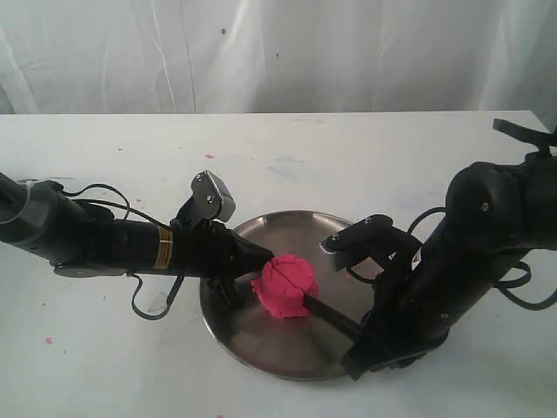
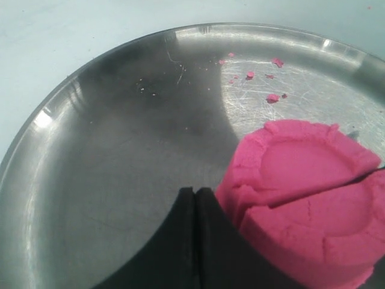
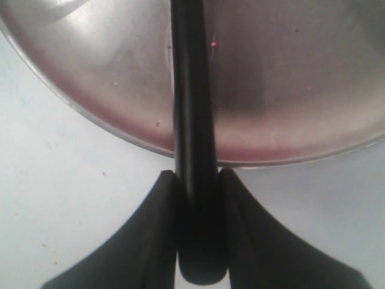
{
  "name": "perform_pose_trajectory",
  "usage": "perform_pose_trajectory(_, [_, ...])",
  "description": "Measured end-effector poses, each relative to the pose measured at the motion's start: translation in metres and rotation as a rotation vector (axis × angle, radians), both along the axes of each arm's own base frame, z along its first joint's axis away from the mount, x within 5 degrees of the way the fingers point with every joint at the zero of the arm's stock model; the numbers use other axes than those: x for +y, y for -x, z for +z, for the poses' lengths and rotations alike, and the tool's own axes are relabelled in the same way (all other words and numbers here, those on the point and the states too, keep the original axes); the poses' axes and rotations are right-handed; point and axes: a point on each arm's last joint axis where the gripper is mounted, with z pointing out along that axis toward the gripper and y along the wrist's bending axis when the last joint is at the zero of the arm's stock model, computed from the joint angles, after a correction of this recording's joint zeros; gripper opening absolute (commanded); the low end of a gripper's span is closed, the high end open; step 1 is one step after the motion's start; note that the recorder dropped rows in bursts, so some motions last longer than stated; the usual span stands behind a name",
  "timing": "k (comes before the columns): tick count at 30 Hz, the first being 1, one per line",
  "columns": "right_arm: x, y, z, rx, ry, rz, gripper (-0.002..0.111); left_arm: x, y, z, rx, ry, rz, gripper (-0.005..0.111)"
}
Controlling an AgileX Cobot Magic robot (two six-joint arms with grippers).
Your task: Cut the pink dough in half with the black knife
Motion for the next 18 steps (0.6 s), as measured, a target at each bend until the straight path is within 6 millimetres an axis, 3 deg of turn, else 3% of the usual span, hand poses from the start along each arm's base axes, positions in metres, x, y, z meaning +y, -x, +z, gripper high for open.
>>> perform_pose_trajectory(18, [0.003, -0.001, -0.015, 0.065, 0.005, -0.022, 0.0, 0.0, 0.0, 0.0, 0.001, 0.001, -0.001, 0.0])
